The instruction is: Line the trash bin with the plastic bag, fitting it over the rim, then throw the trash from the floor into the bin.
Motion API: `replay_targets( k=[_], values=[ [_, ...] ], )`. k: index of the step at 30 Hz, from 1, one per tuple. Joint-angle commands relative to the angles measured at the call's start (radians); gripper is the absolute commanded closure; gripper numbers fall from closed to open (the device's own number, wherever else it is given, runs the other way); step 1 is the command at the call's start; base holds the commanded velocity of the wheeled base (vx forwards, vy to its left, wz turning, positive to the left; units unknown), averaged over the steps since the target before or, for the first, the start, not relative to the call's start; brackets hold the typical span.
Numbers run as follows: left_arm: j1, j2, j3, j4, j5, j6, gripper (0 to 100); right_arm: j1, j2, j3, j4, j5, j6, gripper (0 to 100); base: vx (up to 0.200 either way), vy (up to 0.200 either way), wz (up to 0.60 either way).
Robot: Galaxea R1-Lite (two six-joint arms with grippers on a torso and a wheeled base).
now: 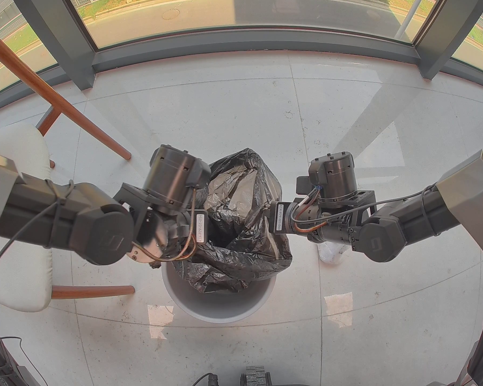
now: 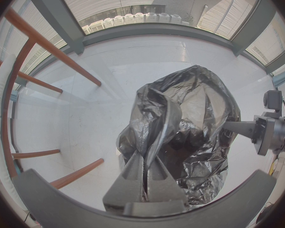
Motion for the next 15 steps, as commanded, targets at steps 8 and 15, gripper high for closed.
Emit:
replay_targets(
  k=[8, 15],
  values=[
    [0.022, -0.118, 0.251, 0.0, -0.008, -0.102, 100, -0.014, 0.001, 0.043, 0.0, 0.001, -0.005, 100, 0.0, 0.0, 0.0],
    [0.024, -0.107, 0.309, -0.022, -0.003, -0.123, 100, -0.011, -0.002, 0.069, 0.0, 0.002, -0.005, 100, 0.0, 0.0, 0.0]
  ],
)
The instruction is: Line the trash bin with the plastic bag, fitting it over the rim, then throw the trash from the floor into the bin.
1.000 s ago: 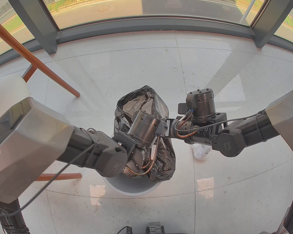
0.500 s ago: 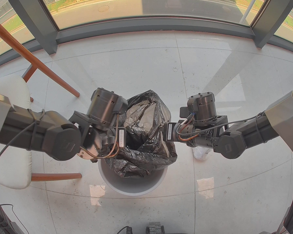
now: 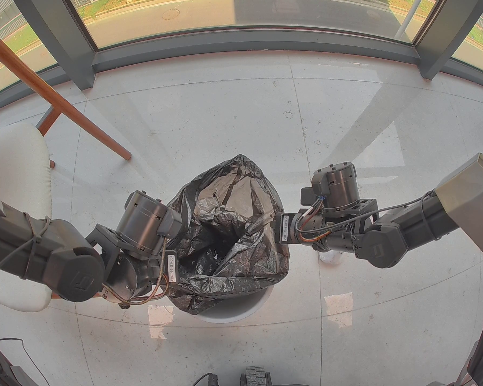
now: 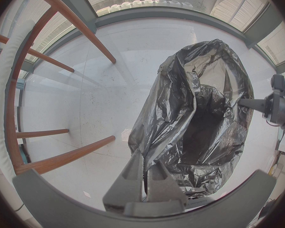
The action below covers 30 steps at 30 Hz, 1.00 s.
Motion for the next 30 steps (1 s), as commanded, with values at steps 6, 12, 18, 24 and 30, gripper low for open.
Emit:
replay_targets(
  k=[6, 12, 18, 24, 30],
  values=[
    [-0.003, -0.012, 0.071, -0.038, 0.005, -0.002, 100, -0.008, -0.039, 0.08, -0.001, 0.014, 0.002, 100, 0.0, 0.0, 0.0],
    [-0.02, -0.019, 0.158, -0.052, 0.005, -0.004, 100, -0.035, -0.076, 0.15, -0.001, 0.02, 0.003, 100, 0.0, 0.0, 0.0],
    [-0.04, -0.023, 0.24, -0.172, 0.005, -0.014, 100, -0.044, -0.103, 0.202, -0.001, 0.031, 0.003, 100, 0.0, 0.0, 0.0],
    [-0.005, -0.017, 0.21, -0.244, 0.005, -0.002, 100, -0.047, -0.094, 0.195, -0.003, 0.034, 0.005, 100, 0.0, 0.0, 0.0],
    [0.148, 0.038, 0.046, -0.244, 0.002, 0.076, 100, -0.063, -0.039, 0.04, 0.011, 0.035, 0.005, 100, 0.0, 0.0, 0.0]
  ],
)
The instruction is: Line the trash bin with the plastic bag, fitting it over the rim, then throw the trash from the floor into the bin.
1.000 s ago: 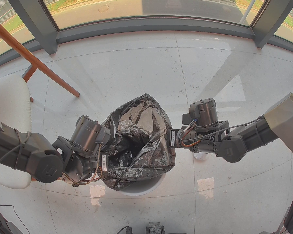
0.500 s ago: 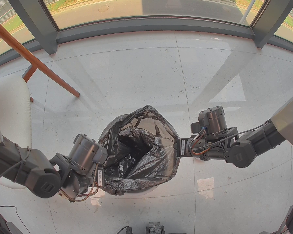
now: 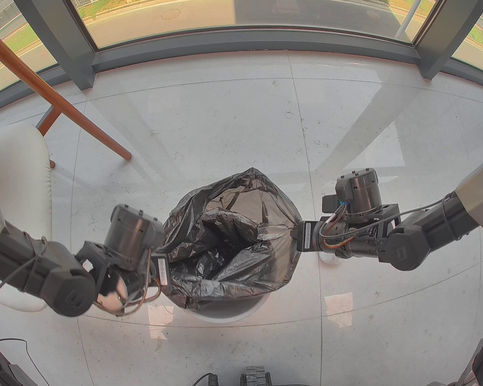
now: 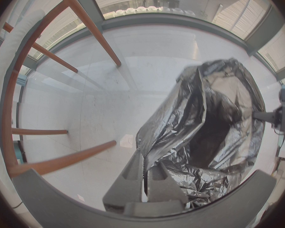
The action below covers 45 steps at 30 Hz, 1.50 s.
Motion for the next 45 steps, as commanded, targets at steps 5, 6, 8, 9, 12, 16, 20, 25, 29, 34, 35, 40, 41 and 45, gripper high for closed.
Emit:
replay_targets(
  k=[5, 6, 8, 9, 12, 16, 20, 25, 29, 34, 35, 40, 41, 45],
  values=[
    [0.191, 0.075, -0.189, 0.002, -0.005, 0.109, 100, -0.029, 0.111, -0.17, 0.015, 0.0, -0.002, 100, 0.0, 0.0, 0.0],
    [0.193, 0.088, -0.184, 0.002, -0.007, 0.112, 100, -0.027, 0.116, -0.175, 0.019, 0.001, -0.002, 100, 0.0, 0.0, 0.0],
    [0.193, 0.101, -0.161, 0.006, -0.008, 0.111, 100, -0.027, 0.118, -0.17, 0.042, 0.001, -0.001, 100, 0.0, 0.0, 0.0],
    [0.191, 0.105, -0.126, 0.002, -0.008, 0.109, 100, -0.027, 0.121, -0.163, 0.06, 0.001, -0.001, 100, 0.0, 0.0, 0.0],
    [0.183, 0.105, -0.046, -0.005, -0.008, 0.108, 100, -0.029, 0.119, -0.138, 0.072, 0.001, 0.001, 100, 0.0, 0.0, 0.0],
    [0.147, 0.102, 0.004, -0.005, -0.005, 0.101, 100, -0.03, 0.111, -0.091, 0.068, 0.008, -0.001, 100, 0.0, 0.0, 0.0],
    [0.105, 0.099, 0.036, -0.005, -0.004, 0.068, 100, -0.021, 0.105, -0.04, 0.065, 0.029, -0.002, 100, 0.0, 0.0, 0.0],
    [0.041, 0.105, 0.069, -0.005, -0.004, 0.019, 100, -0.006, 0.095, 0.014, 0.06, 0.029, -0.019, 100, 0.0, 0.0, 0.0],
    [0.002, 0.107, 0.079, -0.005, 0.001, 0.002, 100, 0.009, 0.091, 0.029, 0.057, 0.035, -0.025, 100, 0.0, 0.0, 0.0],
    [-0.034, 0.128, 0.118, -0.008, 0.004, -0.024, 100, 0.022, 0.095, 0.031, 0.057, 0.034, -0.027, 100, 0.0, 0.0, 0.0],
    [-0.039, 0.137, 0.122, -0.01, 0.007, -0.034, 100, 0.023, 0.095, 0.029, 0.057, 0.034, -0.027, 100, 0.0, 0.0, 0.0],
    [-0.047, 0.163, 0.13, -0.071, 0.033, -0.058, 100, 0.02, 0.082, 0.037, 0.057, 0.034, -0.038, 100, 0.0, 0.0, 0.0],
    [-0.047, 0.173, 0.132, -0.103, 0.041, -0.057, 100, 0.017, 0.067, 0.051, 0.055, 0.034, -0.055, 0, 0.0, 0.0, 0.0],
    [-0.048, 0.173, 0.132, -0.129, 0.041, -0.052, 100, 0.014, 0.022, 0.066, 0.055, 0.027, -0.05, 0, 0.0, 0.0, 0.0]
  ],
)
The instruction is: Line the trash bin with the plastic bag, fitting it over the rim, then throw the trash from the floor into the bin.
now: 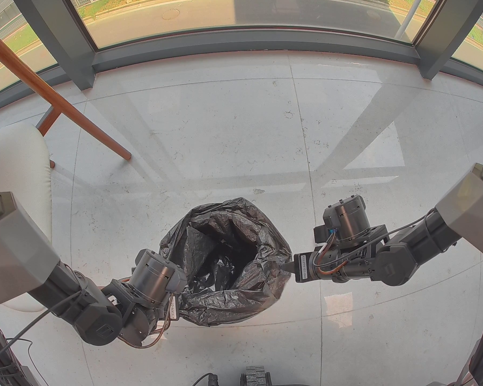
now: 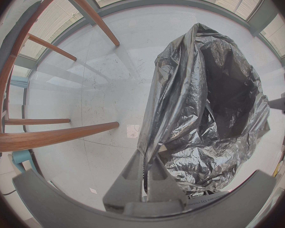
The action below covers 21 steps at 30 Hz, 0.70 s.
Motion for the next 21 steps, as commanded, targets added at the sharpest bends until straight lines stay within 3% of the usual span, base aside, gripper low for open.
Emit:
replay_targets(
  k=[1, 9, 10, 21],
  values=[
    [-0.004, 0.014, 0.002, -0.013, 0.003, 0.002, 100, -0.012, -0.111, 0.04, 0.008, 0.001, 0.017, 0, 0.0, 0.0, 0.0],
    [-0.001, 0.007, 0.002, -0.014, 0.004, -0.002, 100, -0.043, -0.26, 0.172, 0.001, 0.002, 0.029, 0, 0.0, 0.0, 0.0],
    [-0.001, 0.007, 0.003, -0.014, 0.004, -0.002, 0, -0.043, -0.264, 0.177, 0.001, 0.002, 0.029, 0, 0.0, 0.0, 0.0],
    [0.013, -0.076, 0.081, -0.013, 0.004, 0.022, 0, -0.1, -0.445, 0.275, 0.008, 0.002, 0.026, 0, 0.0, 0.0, 0.0]
  ],
)
